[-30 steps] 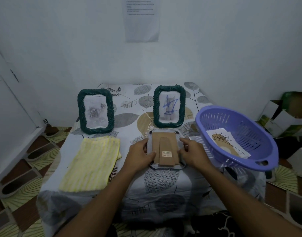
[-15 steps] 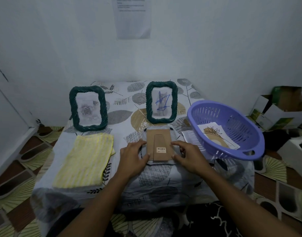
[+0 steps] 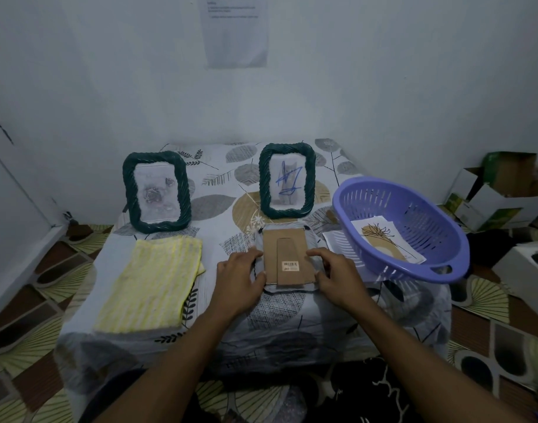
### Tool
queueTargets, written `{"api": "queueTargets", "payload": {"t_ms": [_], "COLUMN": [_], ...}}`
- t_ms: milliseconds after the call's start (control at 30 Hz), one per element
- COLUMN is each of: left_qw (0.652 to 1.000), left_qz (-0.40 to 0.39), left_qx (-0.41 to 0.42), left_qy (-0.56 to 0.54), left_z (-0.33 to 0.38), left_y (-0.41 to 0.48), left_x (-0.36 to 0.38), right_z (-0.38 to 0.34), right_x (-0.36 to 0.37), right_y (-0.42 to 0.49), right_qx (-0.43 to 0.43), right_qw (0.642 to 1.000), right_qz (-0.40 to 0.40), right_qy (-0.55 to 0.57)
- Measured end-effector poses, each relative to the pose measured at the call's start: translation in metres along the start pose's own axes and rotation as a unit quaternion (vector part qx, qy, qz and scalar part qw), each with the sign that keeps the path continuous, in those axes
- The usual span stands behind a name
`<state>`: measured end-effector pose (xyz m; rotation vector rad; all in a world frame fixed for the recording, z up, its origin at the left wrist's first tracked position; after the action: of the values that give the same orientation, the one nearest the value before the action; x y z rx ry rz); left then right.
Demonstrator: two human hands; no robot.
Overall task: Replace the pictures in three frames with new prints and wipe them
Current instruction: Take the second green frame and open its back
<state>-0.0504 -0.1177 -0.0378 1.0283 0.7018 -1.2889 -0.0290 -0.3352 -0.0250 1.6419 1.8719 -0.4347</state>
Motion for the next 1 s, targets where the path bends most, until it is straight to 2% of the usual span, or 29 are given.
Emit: {"api": "queueTargets", "payload": {"t_ms": [167,267,433,533,700,1000], "left_qw": [0.998,0.994,0.988,0.984,0.984,0.987], "left_qz": [0.043,0.068,-0.008,-0.005,0.01,0.073], "left_qx": [-0.008,-0.014,-0.068,-0.096,-0.116,-0.144], "left_qy": [0.049,0.086,0.138,0.152,0.134,0.013], "left_z": [0.008,0.025,0.054,0.057,0.065,0.068], "left_y": [0.001,0.008,0.026,0.024,0.025,0.026], "left_x": [-0.001,-0.003,0.008,0.017,0.017,0.01], "right_z": [0.006,-0.001,-0.012,-0.012,-0.011,-0.014], "right_x": [0.001,-0.002,-0.006,-0.005,-0.005,-0.01], "right_y": [0.002,0.007,0.017,0.019,0.02,0.025], "right_qx": [0.015,0.022,0.024,0.029,0.027,0.035], "right_qw": [1.0,0.999,0.999,0.999,0.999,0.998], "right_qz": [-0.001,0.029,0.036,0.035,0.036,0.048], "right_qy": [-0.012,-0.015,-0.028,-0.028,-0.012,0.037]}}
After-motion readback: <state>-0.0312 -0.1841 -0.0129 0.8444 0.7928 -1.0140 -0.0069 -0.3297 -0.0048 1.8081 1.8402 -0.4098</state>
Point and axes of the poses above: each hand's wrist, its own y-axis towards the middle knuckle, its own x-axis out of the palm, z = x × y, the point moved 3 cm from there along y, towards the middle knuckle, and after that the axes turned 10 degrees about y, right-handed, at the moved point
